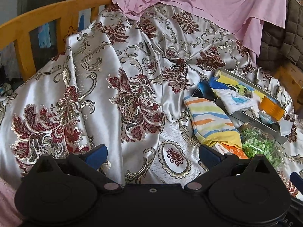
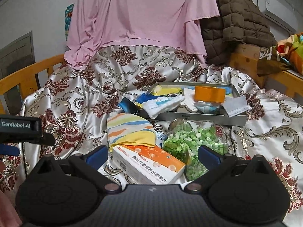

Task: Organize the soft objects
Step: 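Grasp the striped sock with the right tool while the left tool grasps the dark blue cloth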

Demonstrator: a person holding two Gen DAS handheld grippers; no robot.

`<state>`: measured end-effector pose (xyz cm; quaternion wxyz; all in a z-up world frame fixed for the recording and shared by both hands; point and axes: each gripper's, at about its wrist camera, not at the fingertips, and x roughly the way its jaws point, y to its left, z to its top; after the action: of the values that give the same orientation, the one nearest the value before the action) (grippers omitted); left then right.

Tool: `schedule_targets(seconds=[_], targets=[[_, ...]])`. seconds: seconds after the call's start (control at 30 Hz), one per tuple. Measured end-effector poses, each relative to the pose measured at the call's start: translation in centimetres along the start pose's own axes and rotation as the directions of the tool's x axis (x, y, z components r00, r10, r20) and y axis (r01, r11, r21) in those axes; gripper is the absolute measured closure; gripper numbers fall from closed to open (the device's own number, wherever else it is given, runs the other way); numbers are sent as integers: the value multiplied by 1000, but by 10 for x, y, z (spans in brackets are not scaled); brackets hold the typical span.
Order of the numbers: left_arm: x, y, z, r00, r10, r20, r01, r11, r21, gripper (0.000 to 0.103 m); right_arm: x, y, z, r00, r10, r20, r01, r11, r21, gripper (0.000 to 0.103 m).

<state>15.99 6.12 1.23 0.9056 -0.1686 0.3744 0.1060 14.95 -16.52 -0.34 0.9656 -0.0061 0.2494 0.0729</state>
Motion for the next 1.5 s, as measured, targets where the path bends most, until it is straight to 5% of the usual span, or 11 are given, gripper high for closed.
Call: schedule_targets(seconds=[0.23, 0.37, 0.53, 0.73, 1.03, 1.3, 1.5], targets=[[15, -5, 24, 1000, 8, -11, -8, 999, 52, 1, 22, 11, 10, 997, 69, 15, -68, 995, -69, 0], [24, -11, 43, 997, 59, 48, -64, 992, 110, 1, 45, 20, 14, 997, 75, 15, -72, 984, -162, 0], [43, -22, 63, 999, -10, 41, 3, 988, 155, 1, 67, 26, 16, 993, 114, -8, -112, 957, -267, 0], [73, -40, 82, 992, -104, 72, 81, 961, 264, 1, 93, 20, 20, 990, 131, -43, -138, 957, -255, 0], [125, -52, 93, 952, -277, 132, 200, 885, 420, 1, 144, 18, 25, 985, 154, -81, -168, 962, -216, 0], [184, -64, 112, 905, -422, 42, 367, 829, 423, 1, 173, 21, 30, 973, 184, -139, -207, 962, -177, 0], [222, -73, 123, 882, -472, -2, 435, 811, 392, 1, 190, 25, 31, 967, 182, -178, -213, 961, -178, 0]])
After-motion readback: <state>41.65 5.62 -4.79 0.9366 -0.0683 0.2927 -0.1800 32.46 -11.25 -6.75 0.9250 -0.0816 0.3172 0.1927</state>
